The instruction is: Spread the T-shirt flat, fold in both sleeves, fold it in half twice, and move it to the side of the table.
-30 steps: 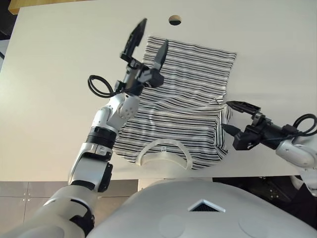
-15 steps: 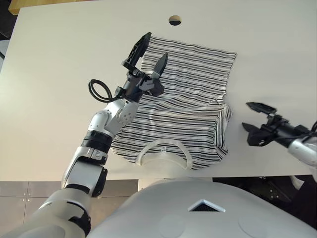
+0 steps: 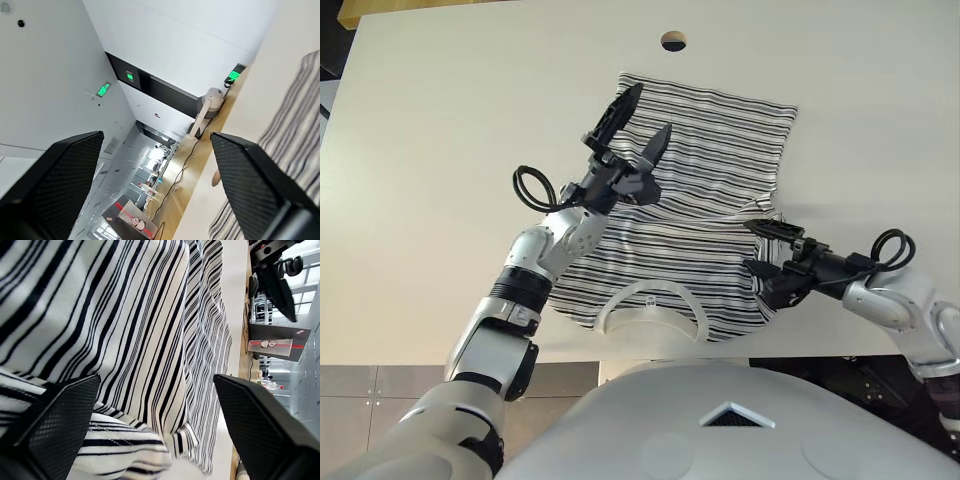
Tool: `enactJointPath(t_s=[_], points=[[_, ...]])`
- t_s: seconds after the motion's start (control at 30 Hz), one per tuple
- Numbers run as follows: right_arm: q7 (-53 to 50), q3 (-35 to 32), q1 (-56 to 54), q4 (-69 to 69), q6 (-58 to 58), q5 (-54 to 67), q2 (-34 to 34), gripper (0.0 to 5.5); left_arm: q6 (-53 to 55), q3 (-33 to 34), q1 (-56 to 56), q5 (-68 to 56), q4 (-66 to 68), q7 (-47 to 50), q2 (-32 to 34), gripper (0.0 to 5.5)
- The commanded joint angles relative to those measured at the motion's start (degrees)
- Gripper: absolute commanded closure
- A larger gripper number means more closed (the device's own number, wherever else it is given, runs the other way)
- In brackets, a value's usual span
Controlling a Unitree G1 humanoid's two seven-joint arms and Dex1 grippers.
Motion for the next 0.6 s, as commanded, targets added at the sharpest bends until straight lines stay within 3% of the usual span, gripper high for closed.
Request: enactJointPath(t_s=[0.03,0.17,0.43,0.6], points=[[0.02,-9.9,8.35,-1.09,-0.76,2.67,-6.14,1.31,1.14,0.05,-0.19,0.32,0.36,-0.91,1.79,1.5],[0.87,-17.58,12.97,-2.33,-2.01,7.0,-8.72,1.31,2.07,0.34,-0.24,-0.13,1.04,-0.63,2.87,1.5],[0.01,-15.94,7.56,7.09,-1.89,3.07,-8.96,1.31,3.47,-1.64,-0.62,1.51,3.93,-1.07,4.35,1.5],[-0.49,-19.95,7.25,-1.8,-1.99,9.38,-6.91,1.31,3.72,-1.88,-1.71,1.54,4.98,-0.62,5.47,1.5]])
